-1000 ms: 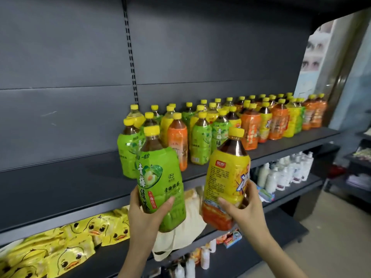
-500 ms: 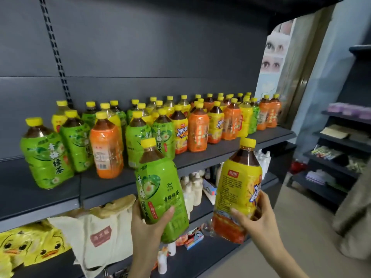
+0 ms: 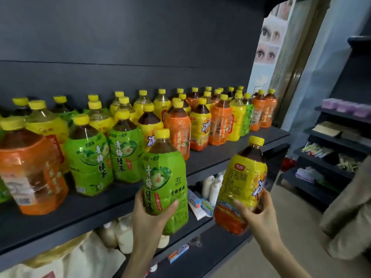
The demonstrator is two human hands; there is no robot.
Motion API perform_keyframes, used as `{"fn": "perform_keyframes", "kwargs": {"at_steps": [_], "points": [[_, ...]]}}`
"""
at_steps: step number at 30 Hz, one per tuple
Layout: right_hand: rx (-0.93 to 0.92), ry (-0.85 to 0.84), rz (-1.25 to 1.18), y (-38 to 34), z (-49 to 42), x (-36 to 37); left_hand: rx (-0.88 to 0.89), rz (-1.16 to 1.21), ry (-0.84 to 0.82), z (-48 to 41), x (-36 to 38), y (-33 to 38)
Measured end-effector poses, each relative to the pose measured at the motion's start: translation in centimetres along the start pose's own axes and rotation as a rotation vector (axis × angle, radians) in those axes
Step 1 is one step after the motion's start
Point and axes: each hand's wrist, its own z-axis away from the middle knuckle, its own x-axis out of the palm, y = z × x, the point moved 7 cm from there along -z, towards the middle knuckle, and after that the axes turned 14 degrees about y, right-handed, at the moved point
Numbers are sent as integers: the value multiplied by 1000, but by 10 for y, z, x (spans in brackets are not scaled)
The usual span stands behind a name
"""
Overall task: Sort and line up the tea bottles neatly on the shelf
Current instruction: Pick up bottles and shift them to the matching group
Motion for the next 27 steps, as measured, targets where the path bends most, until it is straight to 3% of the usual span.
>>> {"fn": "perform_keyframes", "kwargs": {"at_steps": [11,17,27], "points": [[35,-14,-10,31,-95,26,70,-47,18,-50,71,-7],[18,-119,-29,48,-159,46,157,-125,170,-62,101,-12],[-97,-430,-64,46,-257,81,200,-194,516,-54,157,-24]]}}
